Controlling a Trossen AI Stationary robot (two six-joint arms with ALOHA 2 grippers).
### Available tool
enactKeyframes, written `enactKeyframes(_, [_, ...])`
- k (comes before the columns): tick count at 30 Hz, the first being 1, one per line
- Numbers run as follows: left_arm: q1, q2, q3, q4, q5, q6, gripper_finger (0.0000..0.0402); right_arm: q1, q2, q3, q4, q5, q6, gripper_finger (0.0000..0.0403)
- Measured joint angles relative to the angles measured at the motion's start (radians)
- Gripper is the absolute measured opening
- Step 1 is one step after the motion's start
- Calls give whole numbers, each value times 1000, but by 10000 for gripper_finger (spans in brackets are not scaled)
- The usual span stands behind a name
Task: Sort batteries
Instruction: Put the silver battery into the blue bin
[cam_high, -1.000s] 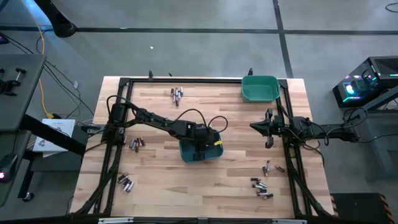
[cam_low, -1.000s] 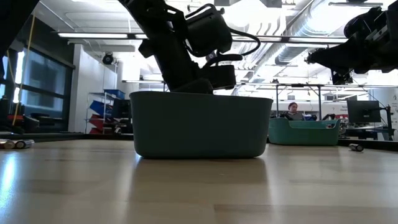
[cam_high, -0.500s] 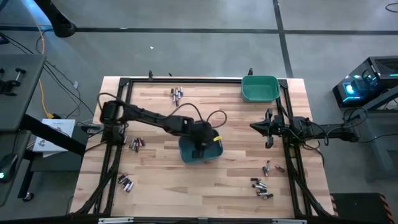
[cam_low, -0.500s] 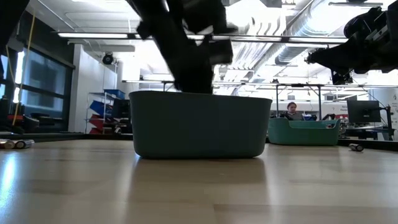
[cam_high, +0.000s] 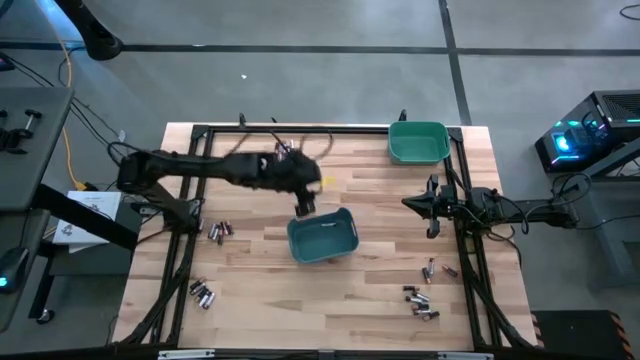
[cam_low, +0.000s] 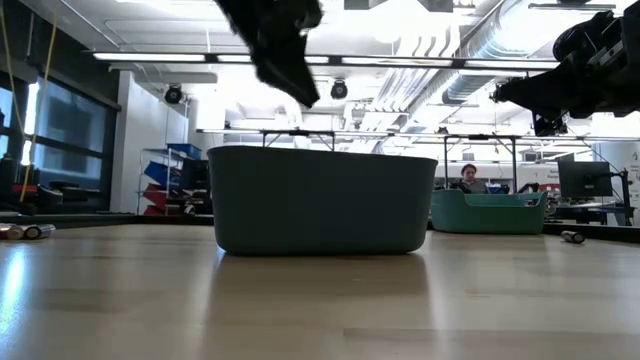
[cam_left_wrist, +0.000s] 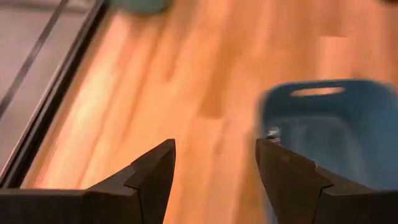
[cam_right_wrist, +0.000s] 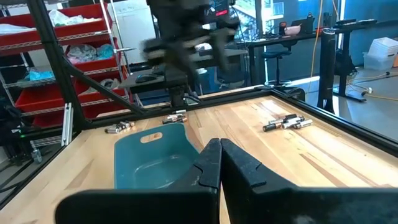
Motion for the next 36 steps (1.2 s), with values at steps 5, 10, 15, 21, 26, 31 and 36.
enactKeyframes(5, [160,-23,-151,6,5,-67,218,0,0,0,0,0,0,0])
enactKeyframes(10, [309,-22,-284,80,7,-137,222,0,0,0,0,0,0,0])
enactKeyframes(15, [431,-22,-349,111,9,-201,223,0,0,0,0,0,0,0])
enactKeyframes(21, [525,-18,-385,182,54,-228,219,0,0,0,0,0,0,0])
enactKeyframes(26, [532,40,-386,216,55,-238,198,0,0,0,0,0,0,0])
enactKeyframes(31, [519,113,-386,237,58,-240,181,0,0,0,0,0,0,0])
enactKeyframes(36, [519,160,-386,268,55,-246,175,0,0,0,0,0,0,0])
